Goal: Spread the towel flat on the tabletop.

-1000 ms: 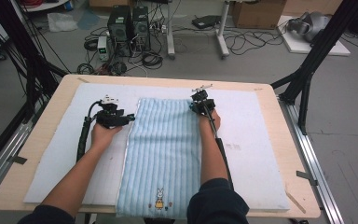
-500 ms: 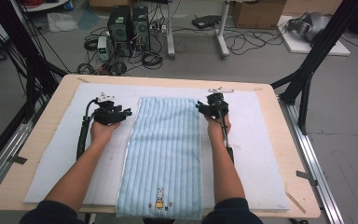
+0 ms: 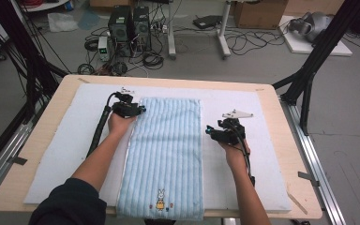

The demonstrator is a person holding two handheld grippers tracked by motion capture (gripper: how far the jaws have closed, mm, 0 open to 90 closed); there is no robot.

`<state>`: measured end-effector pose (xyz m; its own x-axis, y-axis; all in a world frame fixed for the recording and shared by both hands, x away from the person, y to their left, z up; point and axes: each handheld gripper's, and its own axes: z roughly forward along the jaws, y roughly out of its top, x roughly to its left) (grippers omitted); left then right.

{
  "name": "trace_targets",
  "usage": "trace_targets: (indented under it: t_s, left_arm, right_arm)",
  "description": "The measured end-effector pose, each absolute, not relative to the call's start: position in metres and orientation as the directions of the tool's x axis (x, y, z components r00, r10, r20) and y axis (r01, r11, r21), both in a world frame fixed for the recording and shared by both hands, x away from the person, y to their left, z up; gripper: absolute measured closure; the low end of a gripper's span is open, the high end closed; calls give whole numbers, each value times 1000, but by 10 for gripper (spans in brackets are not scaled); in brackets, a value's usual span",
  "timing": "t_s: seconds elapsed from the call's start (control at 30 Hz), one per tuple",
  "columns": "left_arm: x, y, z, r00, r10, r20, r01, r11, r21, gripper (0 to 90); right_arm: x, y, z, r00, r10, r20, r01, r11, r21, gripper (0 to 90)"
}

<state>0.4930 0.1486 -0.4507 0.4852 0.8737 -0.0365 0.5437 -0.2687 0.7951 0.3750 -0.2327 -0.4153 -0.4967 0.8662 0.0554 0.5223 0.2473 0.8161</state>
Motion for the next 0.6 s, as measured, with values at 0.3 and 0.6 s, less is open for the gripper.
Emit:
trace_targets:
  t_s: [0.3,0.6]
  left_arm:
    - [496,138,-450,373,923,94,536,-297,790,823]
    - [480,175,-443,408,910,-71,559,-187,807,465]
  right_arm:
    - [368,-232,-424,-501,863,69,532,244,811,425]
    - [378,-226,-436,-492,865,100,562,228,795,481]
